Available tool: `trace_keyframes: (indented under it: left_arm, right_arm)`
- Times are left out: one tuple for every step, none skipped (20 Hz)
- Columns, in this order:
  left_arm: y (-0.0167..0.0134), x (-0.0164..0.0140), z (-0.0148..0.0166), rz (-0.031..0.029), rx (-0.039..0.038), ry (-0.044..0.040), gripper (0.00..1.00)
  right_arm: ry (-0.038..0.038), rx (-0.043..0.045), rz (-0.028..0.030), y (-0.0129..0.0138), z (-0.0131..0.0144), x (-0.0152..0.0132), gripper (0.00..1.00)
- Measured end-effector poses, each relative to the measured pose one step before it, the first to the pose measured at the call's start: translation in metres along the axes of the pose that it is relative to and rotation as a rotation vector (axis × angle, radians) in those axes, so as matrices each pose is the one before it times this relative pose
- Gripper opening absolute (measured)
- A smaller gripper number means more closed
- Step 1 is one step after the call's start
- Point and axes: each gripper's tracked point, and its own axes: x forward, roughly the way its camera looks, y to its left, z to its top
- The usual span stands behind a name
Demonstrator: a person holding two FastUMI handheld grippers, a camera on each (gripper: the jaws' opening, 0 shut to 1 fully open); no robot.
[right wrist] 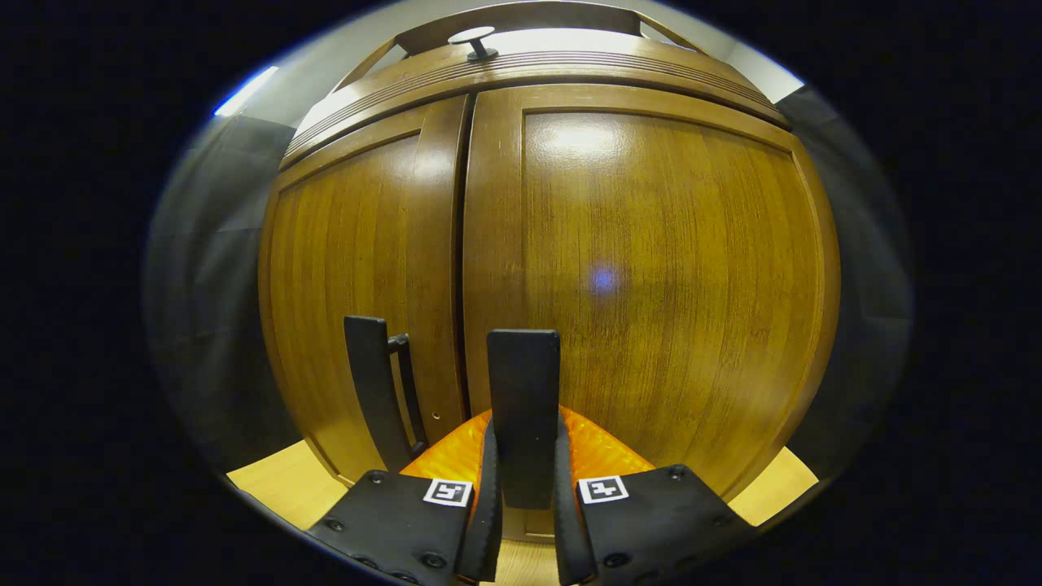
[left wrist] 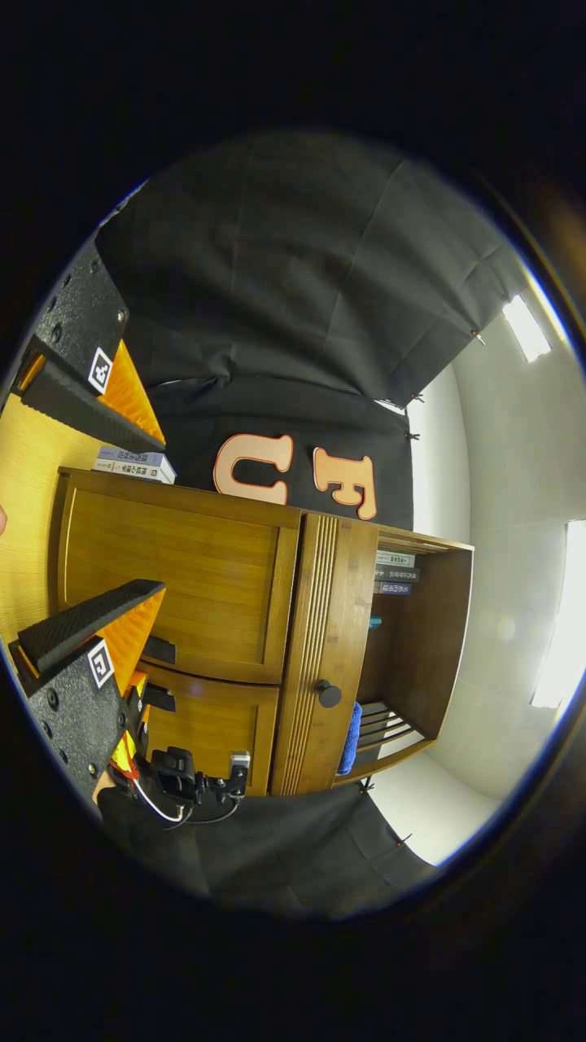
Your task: Open the right door of the double-door shoe cabinet with the right hand, and open the left door with the left hand.
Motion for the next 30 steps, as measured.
trace_keyframes:
  left_arm:
    - [0.00048,-0.00082,0.00056,0.00217,0.00121,0.00088,0.91]
    - [0.00044,-0.00233,0.00017,0.00169,0.00044,-0.00012,0.94]
    - [0.00046,-0.0003,0.00094,0.00067,0.00061,-0.00101,0.95]
    - [0.00027,-0.0013,0.00058,0.00106,0.00248,-0.00155,0.96]
    - [-0.00012,-0.00024,0.00048,0.00258,0.00254,-0.00376,0.97]
    - [0.00044,-0.00023,0.00108,0.00173,0.00082,-0.00273,0.98]
    - [-0.00061,0.00027,0.00014,-0.00046,-0.00162,0.00036,0.98]
    - [-0.00245,0.00044,-0.00204,-0.00378,-0.00299,0.00208,0.98]
    - [-0.00224,-0.00011,-0.00073,-0.0037,-0.00207,0.00235,0.98]
    - [-0.00233,-0.00012,-0.00086,-0.00451,-0.00032,0.00194,0.98]
    - [-0.00211,-0.00008,-0.00037,-0.00493,0.00062,0.00138,0.94]
    - [-0.00236,0.00061,-0.00131,-0.0049,0.00091,0.001,0.91]
    - [-0.00186,0.00122,-0.00122,-0.00534,0.00024,0.00116,0.91]
    - [-0.00319,-0.00045,-0.00201,-0.00835,-0.00004,0.00415,0.91]
    - [-0.0038,0.00167,-0.00198,-0.00719,-0.0016,0.00484,0.93]
    - [-0.00255,0.00078,-0.00165,-0.0072,-0.0032,0.00484,0.94]
    - [-0.00404,0.00069,-0.00249,-0.00743,-0.00412,0.00496,0.98]
    - [-0.0035,0.00079,-0.00193,-0.00717,-0.00476,0.00463,0.94]
    - [-0.0039,0.00048,-0.002,-0.00667,-0.00402,0.00491,0.98]
    - [-0.00292,0.00054,-0.00229,-0.00785,-0.00237,0.00455,0.93]
    - [-0.00398,0.00097,-0.0018,-0.00773,-0.00004,0.00412,0.98]
    - [-0.00404,0.00107,-0.00144,-0.00755,0.00188,0.00395,0.91]
    - [-0.00386,0.00074,-0.00141,-0.00795,0.00207,0.00282,0.91]
    - [-0.00453,0.00259,-0.00218,-0.00953,0.00221,0.00285,0.94]
    - [-0.00593,0.00186,-0.00121,-0.0104,0.00218,0.00345,0.93]
    - [-0.00507,0.00263,-0.00246,-0.01086,0.00266,0.00498,0.91]
    - [-0.00642,0.00196,0.00046,-0.01231,-0.00125,0.00286,0.91]
    - [-0.00653,0.00152,-0.00208,-0.01333,-0.00162,0.00359,0.91]
    - [-0.00598,0.00032,-0.00212,-0.01342,-0.00176,0.00381,0.94]
    - [-0.00513,0.00109,-0.00212,-0.01145,-0.0004,0.00357,0.93]
  right_arm:
    - [-0.00037,0.0011,0.00506,0.0004,0.00063,-0.00123,0.34]
    - [0.00033,-0.00018,0.00628,0.00008,0.00106,-0.00109,0.34]
    - [0.00047,-0.00281,0.00534,0.00023,0.00171,-0.00094,0.34]
    - [0.0042,-0.0027,0.00562,0.00064,0.00139,-0.00245,0.35]
    - [0.00292,-0.00295,0.00192,0.00024,0.00236,-0.0017,0.34]
    - [0.00356,-0.00441,-0.00017,0.00045,0.00161,-0.00303,0.35]
    - [0.00242,-0.006,0.00226,-0.00074,0.00226,-0.00342,0.34]
    - [0.00392,-0.00453,0.00412,-0.00059,0.00018,-0.00476,0.39]
    - [0.00102,0.00053,0.00705,-0.00102,-0.00038,-0.00645,0.34]
    - [0.00209,0.00263,0.01132,0.00003,-0.00065,-0.00771,0.3]
    - [0.00065,0.00364,0.01416,0.00032,0.00049,-0.00418,0.39]
    - [0.00017,0.00254,0.01448,-0.00049,0.0014,-0.00636,0.34]
    - [0.00192,0.00159,0.01235,-0.00021,-0.00018,-0.0059,0.39]
    - [0.00237,0.00063,0.00895,0.00015,-0.00114,-0.00586,0.35]
    - [0.00153,0.00127,0.00679,-0.00208,-0.00001,-0.00734,0.35]
    - [-0.00181,0.0004,0.00379,-0.0023,-0.00016,-0.00779,0.31]
    - [-0.00276,0.00326,0.00178,-0.00199,-0.00101,-0.00843,0.34]
    - [-0.00181,0.00437,-0.00016,-0.00363,-0.00095,-0.00927,0.34]
    - [-0.00214,0.00275,-0.0014,-0.00254,-0.00132,-0.00693,0.39]
    - [-0.00394,0.00066,-0.00348,-0.00325,-0.0002,-0.00562,0.34]
    - [-0.0029,0.006,-0.00399,-0.00424,0.00002,-0.00691,0.39]
    - [-0.00685,0.00567,-0.0036,-0.00534,-0.0015,-0.00952,0.39]
    - [-0.00752,0.00581,-0.00418,-0.00429,-0.00102,-0.00716,0.38]
    - [-0.00703,0.00461,-0.00598,-0.00513,0.00091,-0.00597,0.34]
    - [-0.00469,0.00471,-0.00737,-0.00531,-0.0006,-0.00701,0.34]
    - [-0.00134,0.00377,-0.00881,-0.00451,-0.0003,-0.00557,0.34]
    - [-0.00272,0.00029,-0.00781,-0.00307,0.00014,-0.00314,0.34]
    - [-0.00209,-0.00053,-0.00864,-0.00329,0.00033,-0.00423,0.34]
    - [-0.00123,0.00028,-0.00899,-0.00484,0.00044,-0.00334,0.34]
    - [-0.00045,0.00411,-0.01087,-0.00316,-0.00033,-0.00213,0.34]
